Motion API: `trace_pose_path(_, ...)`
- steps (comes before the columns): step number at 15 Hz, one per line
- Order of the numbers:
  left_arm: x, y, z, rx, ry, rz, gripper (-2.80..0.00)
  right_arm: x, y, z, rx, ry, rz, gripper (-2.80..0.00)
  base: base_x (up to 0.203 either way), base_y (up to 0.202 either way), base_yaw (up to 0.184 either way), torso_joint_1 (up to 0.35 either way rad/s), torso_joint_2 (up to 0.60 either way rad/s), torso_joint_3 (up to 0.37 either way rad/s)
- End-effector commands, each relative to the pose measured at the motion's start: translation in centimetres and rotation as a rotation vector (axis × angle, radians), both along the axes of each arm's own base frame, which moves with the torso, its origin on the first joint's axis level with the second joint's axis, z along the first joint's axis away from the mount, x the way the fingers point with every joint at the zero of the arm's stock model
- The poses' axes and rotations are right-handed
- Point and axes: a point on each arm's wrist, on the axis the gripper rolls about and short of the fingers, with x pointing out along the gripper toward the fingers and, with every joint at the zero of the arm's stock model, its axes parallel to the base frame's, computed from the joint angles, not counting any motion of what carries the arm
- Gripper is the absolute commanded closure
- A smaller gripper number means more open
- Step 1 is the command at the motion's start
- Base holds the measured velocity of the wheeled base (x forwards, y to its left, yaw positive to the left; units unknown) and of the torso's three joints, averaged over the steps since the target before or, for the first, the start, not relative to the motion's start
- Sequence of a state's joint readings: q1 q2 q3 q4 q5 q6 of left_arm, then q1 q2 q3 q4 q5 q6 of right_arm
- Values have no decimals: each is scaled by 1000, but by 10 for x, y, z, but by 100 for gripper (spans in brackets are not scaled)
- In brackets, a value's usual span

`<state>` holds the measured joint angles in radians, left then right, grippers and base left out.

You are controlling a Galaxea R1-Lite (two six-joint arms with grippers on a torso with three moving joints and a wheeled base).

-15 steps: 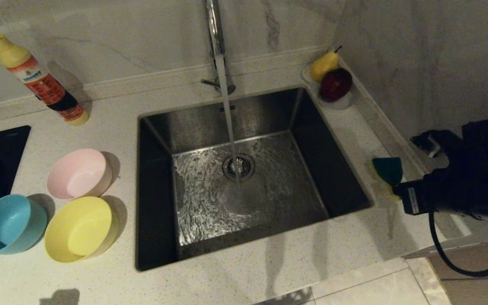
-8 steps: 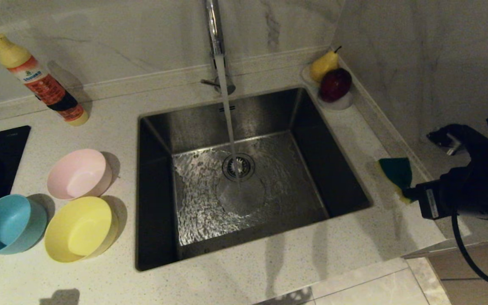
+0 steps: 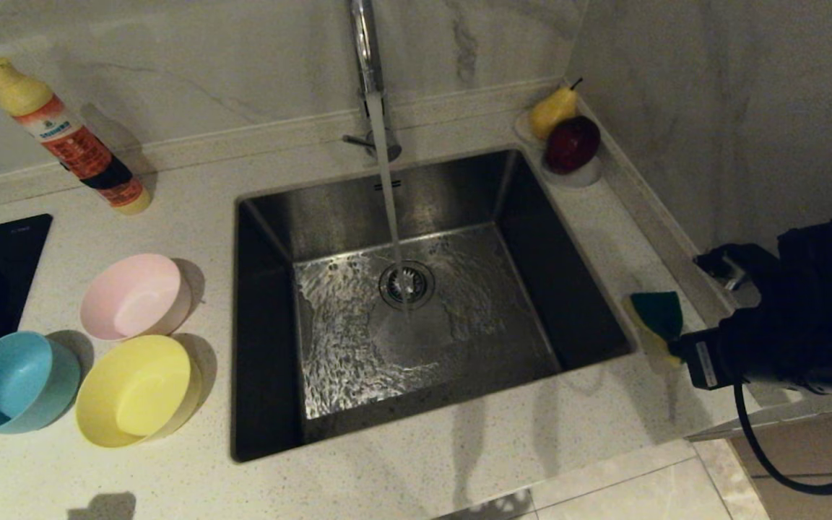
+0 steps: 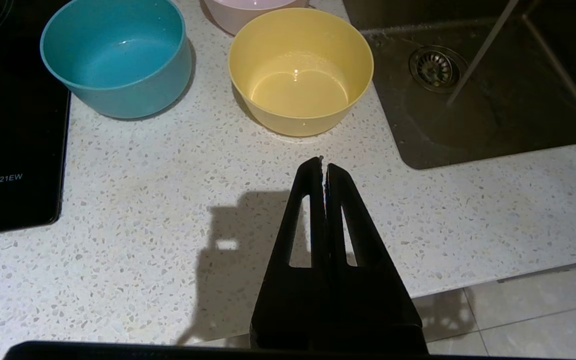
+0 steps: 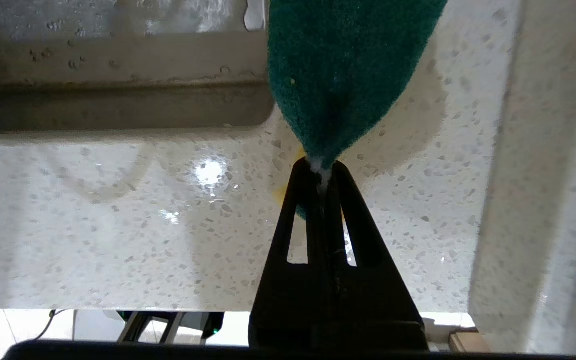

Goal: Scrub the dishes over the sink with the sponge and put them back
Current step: Pick up a bowl and the sponge

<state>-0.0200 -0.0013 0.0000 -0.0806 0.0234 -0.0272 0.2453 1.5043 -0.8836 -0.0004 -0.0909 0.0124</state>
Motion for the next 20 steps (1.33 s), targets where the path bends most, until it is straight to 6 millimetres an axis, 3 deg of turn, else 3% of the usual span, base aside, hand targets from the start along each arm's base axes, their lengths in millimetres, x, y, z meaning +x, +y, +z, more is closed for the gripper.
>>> trace_pose_path(1,3,0,-9,0,31,1,0,4,1,-8,-7,27,-1,0,0,0,0,0,0,0)
trace_pose_path(6,3,0,-9,0,31,0,0,5,1,-9,-7,25,-1,0,0,0,0,0,0,0)
trace_pose_path(7,3,0,-9,0,31,1,0,4,1,-8,-7,18,0,-280,0,0,0,0,0,0)
trace_pose_path(15,3,0,-9,0,31,0,0,-4,-1,2,-3,-14,1,-280,0,0,0,0,0,0)
trace_pose_path(20,3,0,-9,0,31,0,0,-5,-2,-4,-7,5,1,-280,0,0,0,0,0,0)
